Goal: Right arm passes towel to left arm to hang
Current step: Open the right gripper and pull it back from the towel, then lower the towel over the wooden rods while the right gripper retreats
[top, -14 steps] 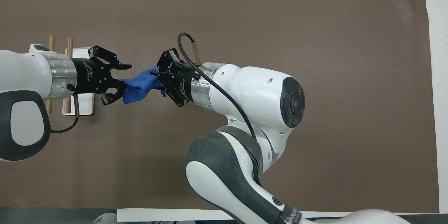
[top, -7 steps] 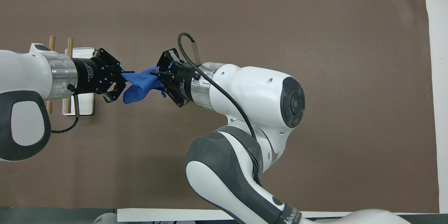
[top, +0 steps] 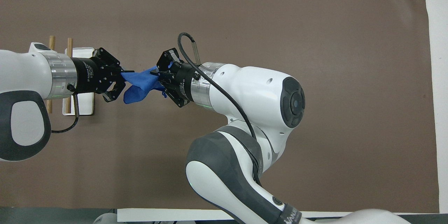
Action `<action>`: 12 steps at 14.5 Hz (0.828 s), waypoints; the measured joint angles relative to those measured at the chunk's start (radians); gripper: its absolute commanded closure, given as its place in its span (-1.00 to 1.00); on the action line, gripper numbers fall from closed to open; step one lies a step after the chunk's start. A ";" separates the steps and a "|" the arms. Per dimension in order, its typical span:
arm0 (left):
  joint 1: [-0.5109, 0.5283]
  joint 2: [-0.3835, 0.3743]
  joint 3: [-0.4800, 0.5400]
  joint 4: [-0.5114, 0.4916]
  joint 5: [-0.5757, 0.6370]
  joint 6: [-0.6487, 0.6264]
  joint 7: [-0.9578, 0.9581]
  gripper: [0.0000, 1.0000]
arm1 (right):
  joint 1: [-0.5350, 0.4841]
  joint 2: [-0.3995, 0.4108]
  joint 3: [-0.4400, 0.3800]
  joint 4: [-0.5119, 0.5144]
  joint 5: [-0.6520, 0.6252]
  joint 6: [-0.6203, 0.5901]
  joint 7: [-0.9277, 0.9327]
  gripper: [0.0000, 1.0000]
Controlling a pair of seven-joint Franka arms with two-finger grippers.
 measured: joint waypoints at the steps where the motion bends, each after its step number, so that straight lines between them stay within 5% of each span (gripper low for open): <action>1: 0.000 0.000 0.001 0.001 0.000 0.000 0.009 1.00 | 0.000 0.000 0.000 0.000 0.000 0.000 0.000 -1.00; 7: 0.043 0.008 0.010 0.017 0.000 0.012 0.157 0.99 | -0.007 0.000 -0.002 -0.001 -0.003 -0.002 -0.085 -1.00; 12: 0.144 0.012 0.013 0.015 0.000 0.012 0.366 0.99 | -0.058 -0.024 -0.047 -0.099 -0.006 -0.026 -0.617 -1.00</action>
